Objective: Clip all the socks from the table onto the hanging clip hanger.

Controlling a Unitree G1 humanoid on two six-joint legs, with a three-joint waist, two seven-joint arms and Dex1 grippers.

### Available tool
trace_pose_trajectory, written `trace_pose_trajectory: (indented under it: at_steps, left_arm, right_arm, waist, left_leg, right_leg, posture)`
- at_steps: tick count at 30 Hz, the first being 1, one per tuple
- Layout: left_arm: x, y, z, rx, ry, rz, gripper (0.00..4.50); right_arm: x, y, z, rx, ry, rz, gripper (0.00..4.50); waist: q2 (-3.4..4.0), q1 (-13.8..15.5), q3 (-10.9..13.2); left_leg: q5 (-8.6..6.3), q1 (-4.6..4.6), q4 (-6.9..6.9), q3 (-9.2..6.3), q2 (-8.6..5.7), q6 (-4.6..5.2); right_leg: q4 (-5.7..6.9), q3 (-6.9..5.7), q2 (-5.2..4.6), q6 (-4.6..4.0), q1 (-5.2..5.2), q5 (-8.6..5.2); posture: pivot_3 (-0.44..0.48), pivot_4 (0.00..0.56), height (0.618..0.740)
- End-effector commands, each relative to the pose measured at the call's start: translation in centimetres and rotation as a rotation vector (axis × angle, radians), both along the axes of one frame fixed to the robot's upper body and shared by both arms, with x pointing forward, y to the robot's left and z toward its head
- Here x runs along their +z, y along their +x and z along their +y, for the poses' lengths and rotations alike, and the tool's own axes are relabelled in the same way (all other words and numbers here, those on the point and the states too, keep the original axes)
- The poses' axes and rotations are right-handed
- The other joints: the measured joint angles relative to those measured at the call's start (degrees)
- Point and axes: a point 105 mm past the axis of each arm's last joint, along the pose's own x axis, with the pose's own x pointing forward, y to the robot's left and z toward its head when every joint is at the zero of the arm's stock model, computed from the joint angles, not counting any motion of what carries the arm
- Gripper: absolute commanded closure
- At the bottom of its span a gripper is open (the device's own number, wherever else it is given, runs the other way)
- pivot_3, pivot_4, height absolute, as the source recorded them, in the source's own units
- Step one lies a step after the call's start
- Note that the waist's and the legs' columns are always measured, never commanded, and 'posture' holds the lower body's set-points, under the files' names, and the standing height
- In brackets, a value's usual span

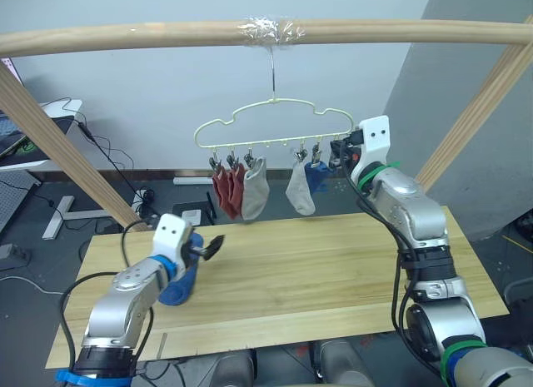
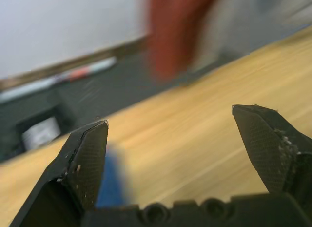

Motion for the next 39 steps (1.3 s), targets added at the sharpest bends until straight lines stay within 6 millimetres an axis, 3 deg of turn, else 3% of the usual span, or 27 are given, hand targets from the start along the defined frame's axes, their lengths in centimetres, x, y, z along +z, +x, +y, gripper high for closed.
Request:
trace_pose_trajectory:
  at_steps: [1,7,13,16,22,28,30,35,39]
  left_arm:
    - [-0.6,0.7,2.0,0.029,0.062,-0.011,0.00]
    - [-3.5,1.3,2.7,0.048,0.044,0.094,0.00]
    - [-6.4,0.2,3.5,0.059,0.051,0.245,0.00]
    - [-7.2,-0.7,2.9,0.018,0.021,0.299,0.55]
    - [-7.3,-0.9,2.4,-0.009,0.020,0.291,2.24]
    - [-6.8,-0.6,0.4,-0.071,-0.003,0.250,3.97]
    - [-6.7,-0.5,-0.6,-0.087,-0.032,0.244,4.46]
    - [-3.5,0.8,-5.1,-0.179,-0.203,0.113,4.46]
    - [1.6,1.1,-12.0,-0.366,-0.421,-0.009,4.46]
  right_arm:
    - [1.7,-0.7,0.0,0.021,0.018,-0.027,4.48]
    - [1.0,-1.3,0.3,0.005,0.038,0.011,4.48]
    - [0.8,-1.7,0.4,-0.010,0.037,0.017,4.48]
    - [0.9,-1.7,0.2,-0.020,0.038,0.017,4.50]
    - [1.0,-1.5,0.0,-0.029,0.045,0.015,4.50]
    - [1.3,-1.5,0.3,-0.013,0.047,0.011,4.50]
    - [1.2,-1.4,0.3,-0.011,0.044,0.011,4.50]
    - [1.6,-1.3,0.0,-0.007,0.048,0.018,4.50]
    - [1.7,-1.5,0.0,-0.009,0.161,0.150,4.50]
  waist:
    - [0.00,0.0,0.0]
    - [-0.02,-0.1,0.0]
    - [-0.01,-0.2,0.0]
    - [0.03,-0.3,0.0]
    - [0.17,-0.3,-0.1]
    - [0.17,-0.2,-0.1]
    - [0.17,-0.2,-0.1]
    - [0.16,-0.2,-0.1]
    - [0.12,-0.2,-0.1]
  left_leg:
    - [0.00,-0.02,0.00,0.00,-0.01,0.00]
    - [0.00,-0.03,0.00,0.00,-0.01,0.00]
    - [0.00,-0.02,-0.02,-0.01,-0.02,0.00]
    - [0.00,0.04,-0.01,-0.01,-0.01,0.00]
    - [0.00,0.09,0.00,0.02,-0.02,0.00]
    - [0.00,0.07,0.00,0.01,-0.03,0.00]
    - [0.00,0.07,0.00,0.00,-0.03,0.00]
    - [0.00,0.02,0.01,0.00,-0.03,0.00]
    - [0.00,-0.09,0.03,-0.04,-0.04,0.00]
  right_leg:
    - [0.00,0.00,-0.01,0.00,-0.01,0.00]
    - [0.02,-0.01,-0.01,0.01,-0.03,0.00]
    - [0.03,-0.01,-0.03,0.00,-0.03,0.01]
    - [0.08,-0.01,-0.03,0.02,-0.02,0.00]
    - [0.10,0.02,-0.03,0.03,0.02,0.00]
    - [0.09,0.01,-0.05,0.03,0.02,0.00]
    - [0.09,0.01,-0.05,0.03,0.02,0.00]
    - [0.07,0.00,-0.06,0.04,0.02,0.00]
    - [0.05,-0.02,-0.07,-0.04,-0.03,0.07]
  posture:
    - [-0.047,0.152,0.740]
    - [-0.049,0.157,0.740]
    - [-0.064,0.158,0.740]
    - [-0.070,0.154,0.740]
    - [-0.067,0.146,0.740]
    - [-0.067,0.146,0.740]
    - [-0.067,0.137,0.740]
    - [-0.071,0.128,0.740]
    - [-0.079,0.121,0.740]
